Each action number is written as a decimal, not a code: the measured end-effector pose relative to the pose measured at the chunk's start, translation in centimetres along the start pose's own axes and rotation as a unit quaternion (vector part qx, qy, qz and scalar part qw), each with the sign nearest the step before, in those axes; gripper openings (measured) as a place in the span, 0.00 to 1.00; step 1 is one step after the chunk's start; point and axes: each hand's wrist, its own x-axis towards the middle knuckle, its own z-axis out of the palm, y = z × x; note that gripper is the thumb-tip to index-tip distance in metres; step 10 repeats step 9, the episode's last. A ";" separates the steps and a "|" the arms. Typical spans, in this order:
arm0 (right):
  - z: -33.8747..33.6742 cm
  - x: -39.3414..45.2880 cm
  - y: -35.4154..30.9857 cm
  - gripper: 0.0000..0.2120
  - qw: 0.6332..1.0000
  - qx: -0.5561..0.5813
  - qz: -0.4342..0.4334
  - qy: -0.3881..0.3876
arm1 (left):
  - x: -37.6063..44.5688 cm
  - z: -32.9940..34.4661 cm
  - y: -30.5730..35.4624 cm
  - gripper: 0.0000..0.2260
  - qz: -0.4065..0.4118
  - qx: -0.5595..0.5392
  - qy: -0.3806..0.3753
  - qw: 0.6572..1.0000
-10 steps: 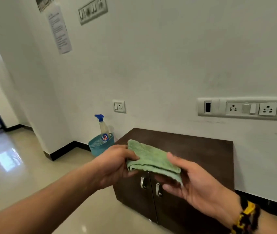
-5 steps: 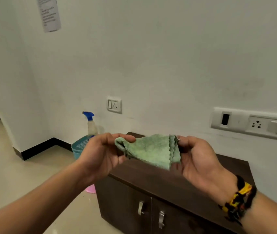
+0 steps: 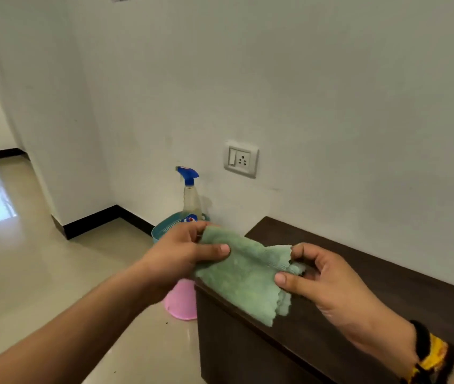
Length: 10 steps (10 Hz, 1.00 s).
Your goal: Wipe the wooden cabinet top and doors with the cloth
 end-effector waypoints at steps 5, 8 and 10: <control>2.0 9.6 3.0 0.06 0.986 -0.153 0.064 0.026 | 19.8 -13.6 -3.6 0.07 0.055 0.707 0.182 0.681; 0.8 8.5 4.0 0.05 0.984 -0.157 0.075 0.025 | 22.7 -12.1 -13.3 0.14 -0.015 0.712 0.081 0.698; 0.0 7.3 3.7 0.04 0.985 -0.129 0.107 0.035 | 20.2 -9.4 -11.5 0.14 0.073 0.692 0.150 0.703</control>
